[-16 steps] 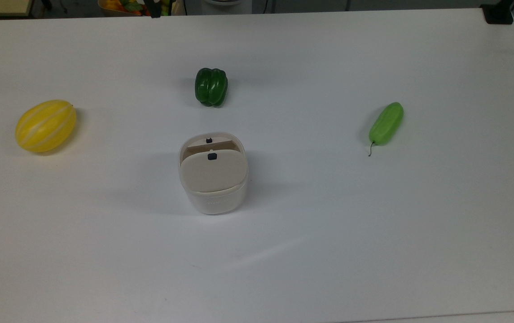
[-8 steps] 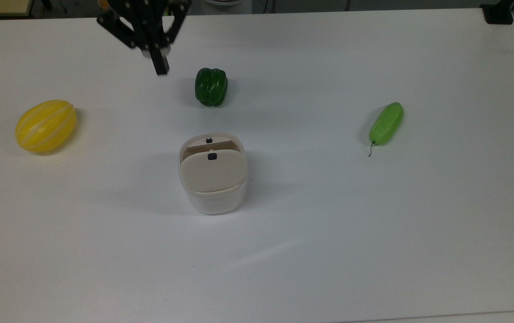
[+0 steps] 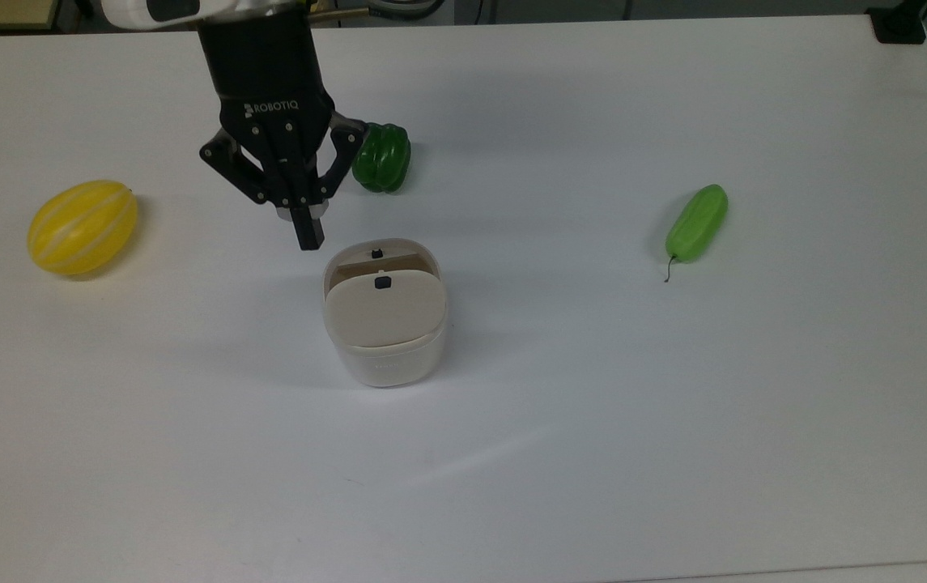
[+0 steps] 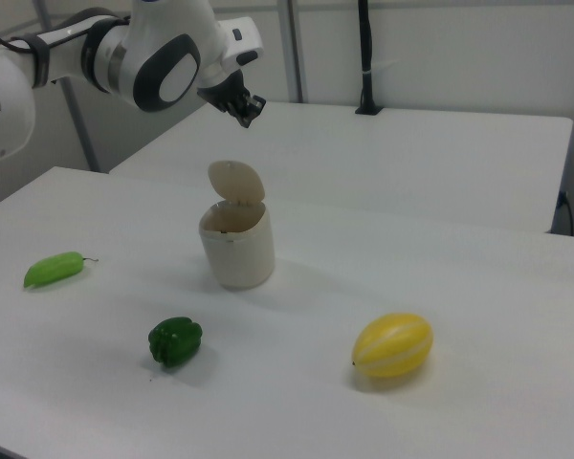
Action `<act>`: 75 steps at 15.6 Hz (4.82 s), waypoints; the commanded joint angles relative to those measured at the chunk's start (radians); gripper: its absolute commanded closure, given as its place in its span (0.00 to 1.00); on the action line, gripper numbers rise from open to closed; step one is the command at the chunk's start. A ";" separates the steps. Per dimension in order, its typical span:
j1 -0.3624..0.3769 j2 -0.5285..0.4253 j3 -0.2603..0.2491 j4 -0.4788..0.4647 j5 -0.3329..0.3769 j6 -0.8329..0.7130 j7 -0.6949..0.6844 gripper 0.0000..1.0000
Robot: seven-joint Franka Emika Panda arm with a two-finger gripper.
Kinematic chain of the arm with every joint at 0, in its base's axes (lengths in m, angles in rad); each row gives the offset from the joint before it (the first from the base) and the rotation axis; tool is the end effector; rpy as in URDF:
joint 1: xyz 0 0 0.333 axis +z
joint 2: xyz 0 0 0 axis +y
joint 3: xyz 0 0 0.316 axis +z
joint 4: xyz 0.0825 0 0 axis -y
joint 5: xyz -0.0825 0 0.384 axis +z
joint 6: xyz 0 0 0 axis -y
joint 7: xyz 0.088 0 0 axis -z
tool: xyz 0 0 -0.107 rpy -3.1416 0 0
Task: Close garbage bin
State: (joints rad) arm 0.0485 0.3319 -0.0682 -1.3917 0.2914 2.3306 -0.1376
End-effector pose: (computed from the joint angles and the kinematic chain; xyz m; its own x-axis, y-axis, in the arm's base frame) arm 0.7064 -0.0007 0.5913 0.8139 -0.0648 0.5774 0.0532 -0.9813 -0.1852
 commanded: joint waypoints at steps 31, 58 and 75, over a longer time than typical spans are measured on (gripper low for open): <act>0.036 0.090 0.008 0.014 -0.078 -0.342 -0.045 1.00; -0.019 -0.057 -0.008 -0.029 -0.221 -0.664 0.000 0.83; -0.085 -0.272 -0.008 -0.119 -0.290 -0.889 0.092 0.00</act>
State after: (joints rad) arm -0.0389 0.0897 -0.0774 -1.4796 0.0213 1.4600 -0.0691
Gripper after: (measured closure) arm 0.000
